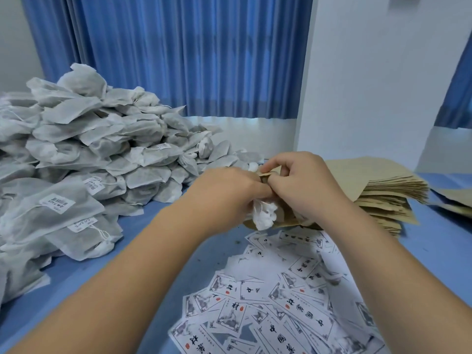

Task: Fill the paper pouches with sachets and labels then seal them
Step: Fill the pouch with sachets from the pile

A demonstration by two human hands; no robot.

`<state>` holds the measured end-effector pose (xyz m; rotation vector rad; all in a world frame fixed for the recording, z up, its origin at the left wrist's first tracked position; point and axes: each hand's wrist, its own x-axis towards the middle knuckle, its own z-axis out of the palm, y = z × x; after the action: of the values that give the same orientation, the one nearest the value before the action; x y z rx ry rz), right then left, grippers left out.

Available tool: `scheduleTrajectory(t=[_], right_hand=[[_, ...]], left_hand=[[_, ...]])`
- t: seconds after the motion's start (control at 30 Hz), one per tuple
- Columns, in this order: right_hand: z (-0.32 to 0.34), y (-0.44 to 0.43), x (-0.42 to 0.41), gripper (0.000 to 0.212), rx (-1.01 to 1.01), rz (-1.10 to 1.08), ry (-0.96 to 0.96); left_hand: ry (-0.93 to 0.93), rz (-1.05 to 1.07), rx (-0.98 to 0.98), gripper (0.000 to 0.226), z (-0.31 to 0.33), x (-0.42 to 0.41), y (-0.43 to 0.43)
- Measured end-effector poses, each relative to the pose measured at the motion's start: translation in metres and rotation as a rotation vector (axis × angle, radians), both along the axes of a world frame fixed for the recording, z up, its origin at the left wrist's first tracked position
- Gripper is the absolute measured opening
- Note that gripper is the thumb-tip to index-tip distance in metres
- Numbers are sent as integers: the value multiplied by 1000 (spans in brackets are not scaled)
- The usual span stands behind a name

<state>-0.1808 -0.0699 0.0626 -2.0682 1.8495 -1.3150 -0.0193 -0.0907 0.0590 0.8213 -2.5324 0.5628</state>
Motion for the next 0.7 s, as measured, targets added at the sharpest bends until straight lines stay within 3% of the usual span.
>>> scheduleTrajectory(t=[0.23,0.4,0.57,0.7], right_hand=[[2,-5,-13,26,-48,-57,-36],[1,-9,-17,23,-54,-81,-84],[3,-7,-16,24,-86,-84,-129],[4,-4,-8,28,-99,-13,-84]], left_hand=[[47,150,-6,18,-15,-37,-14],[355,-92,-321,17,-16,-30,-16],[310,-258,-161,23,-35,-37,-7],[415,-285,-84,6,-41,-44,-7]])
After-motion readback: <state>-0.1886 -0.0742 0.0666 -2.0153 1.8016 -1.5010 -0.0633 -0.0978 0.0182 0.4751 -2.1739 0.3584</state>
